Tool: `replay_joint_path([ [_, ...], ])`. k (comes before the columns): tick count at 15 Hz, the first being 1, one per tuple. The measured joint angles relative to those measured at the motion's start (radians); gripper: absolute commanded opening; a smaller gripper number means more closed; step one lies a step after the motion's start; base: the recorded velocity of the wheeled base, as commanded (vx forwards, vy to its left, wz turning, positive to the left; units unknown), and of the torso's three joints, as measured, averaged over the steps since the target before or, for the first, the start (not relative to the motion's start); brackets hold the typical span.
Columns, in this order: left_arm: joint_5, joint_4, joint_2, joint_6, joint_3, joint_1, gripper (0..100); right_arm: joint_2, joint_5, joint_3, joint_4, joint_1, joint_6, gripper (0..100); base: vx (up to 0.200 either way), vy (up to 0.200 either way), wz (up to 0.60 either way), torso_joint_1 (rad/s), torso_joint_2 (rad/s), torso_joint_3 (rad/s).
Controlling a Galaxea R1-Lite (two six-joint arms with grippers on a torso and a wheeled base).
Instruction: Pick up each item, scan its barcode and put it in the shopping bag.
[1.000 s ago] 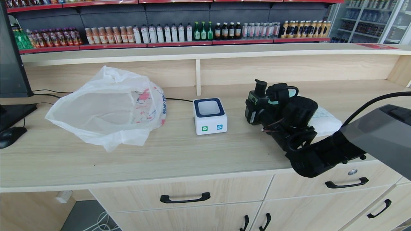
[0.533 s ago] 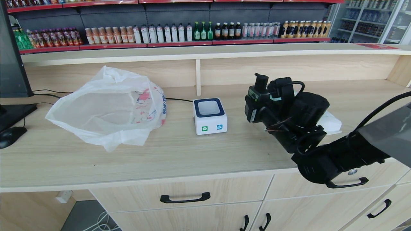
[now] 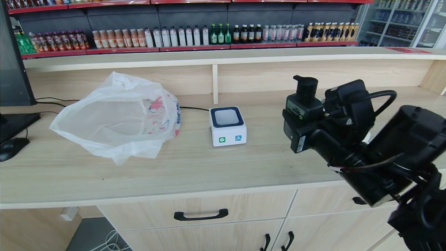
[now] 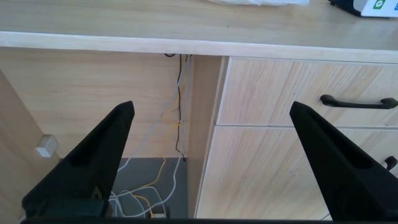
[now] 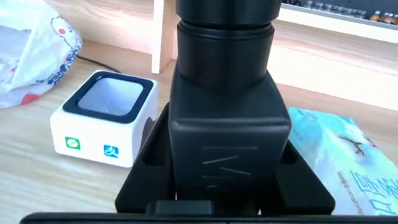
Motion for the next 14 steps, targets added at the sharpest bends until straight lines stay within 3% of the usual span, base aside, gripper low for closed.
replay_joint_path([
  [3,0.000,0.000,0.000,0.000,0.000,0.000,100,-0.142,-0.043,0.116,-0.007,0.133,-0.074,0,0.000,0.000,0.00,0.000,0.00,0.000],
  [5,0.000,0.000,0.000,0.000,0.000,0.000,100,-0.183,-0.044,0.129,-0.009,0.183,-0.050,0,0.000,0.000,0.00,0.000,0.00,0.000],
  [9,0.000,0.000,0.000,0.000,0.000,0.000,100,-0.172,-0.004,0.140,-0.023,0.202,0.249,0,0.000,0.000,0.00,0.000,0.00,0.000],
  [11,0.000,0.000,0.000,0.000,0.000,0.000,100,-0.136,0.118,0.137,-0.095,0.215,0.401,0,0.000,0.000,0.00,0.000,0.00,0.000],
  [14,0.000,0.000,0.000,0.000,0.000,0.000,100,-0.073,0.389,0.137,-0.281,0.224,0.531,0,0.000,0.000,0.00,0.000,0.00,0.000],
])
